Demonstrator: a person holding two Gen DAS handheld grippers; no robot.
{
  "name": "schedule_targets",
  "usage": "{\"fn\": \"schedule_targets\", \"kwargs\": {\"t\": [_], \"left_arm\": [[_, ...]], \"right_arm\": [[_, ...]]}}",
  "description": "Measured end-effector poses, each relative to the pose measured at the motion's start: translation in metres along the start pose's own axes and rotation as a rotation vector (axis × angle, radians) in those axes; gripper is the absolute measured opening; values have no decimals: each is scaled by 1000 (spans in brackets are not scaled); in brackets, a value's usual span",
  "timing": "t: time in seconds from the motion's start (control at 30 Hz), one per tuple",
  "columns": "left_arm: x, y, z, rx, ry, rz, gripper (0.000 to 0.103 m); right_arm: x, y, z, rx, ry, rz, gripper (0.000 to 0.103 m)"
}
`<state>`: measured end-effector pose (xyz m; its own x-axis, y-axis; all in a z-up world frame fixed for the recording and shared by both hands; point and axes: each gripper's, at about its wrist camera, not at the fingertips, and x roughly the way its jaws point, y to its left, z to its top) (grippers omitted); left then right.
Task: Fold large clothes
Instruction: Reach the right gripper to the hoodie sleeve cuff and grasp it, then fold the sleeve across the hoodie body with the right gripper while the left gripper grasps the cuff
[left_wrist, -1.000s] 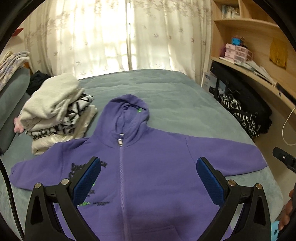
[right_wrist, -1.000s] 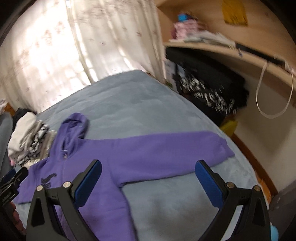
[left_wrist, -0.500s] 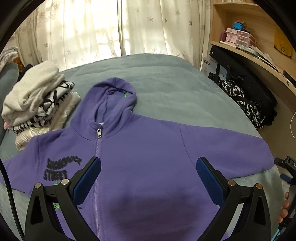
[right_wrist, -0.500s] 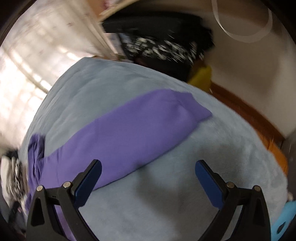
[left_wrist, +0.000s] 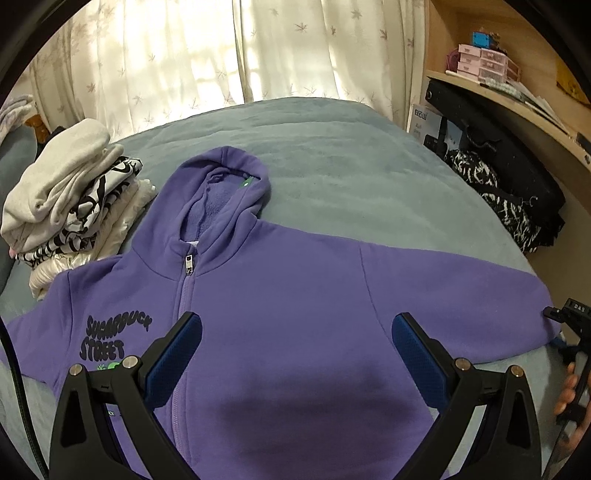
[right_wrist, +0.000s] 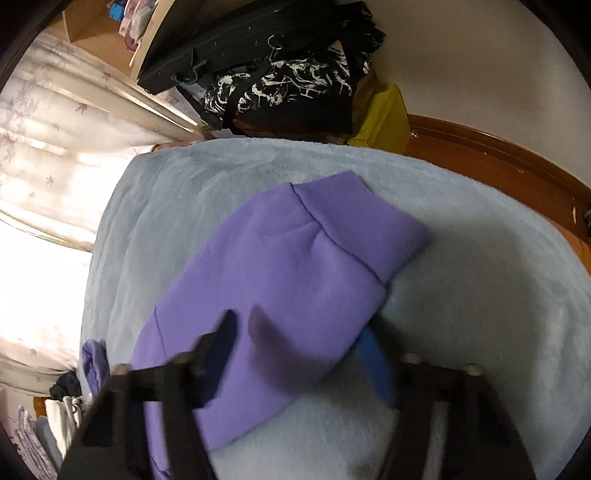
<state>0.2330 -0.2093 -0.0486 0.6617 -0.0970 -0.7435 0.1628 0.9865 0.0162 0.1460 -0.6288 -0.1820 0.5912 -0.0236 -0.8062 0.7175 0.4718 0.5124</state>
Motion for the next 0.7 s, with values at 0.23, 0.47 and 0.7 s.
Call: {"fn": "schedule_targets", "kwargs": {"t": [0.23,0.47,0.7], "left_arm": [[2,10,-1,2,21,2,81],[-19,48,-2,-53,2,27,81],[-39,118,-8,-182,-28,35,73]], "right_arm": [[-39,36,0,-151,-127,34,13],[-132,165,-55,-520,-265,281,9],[-141,283,-180,-910,-194,401,10]]}}
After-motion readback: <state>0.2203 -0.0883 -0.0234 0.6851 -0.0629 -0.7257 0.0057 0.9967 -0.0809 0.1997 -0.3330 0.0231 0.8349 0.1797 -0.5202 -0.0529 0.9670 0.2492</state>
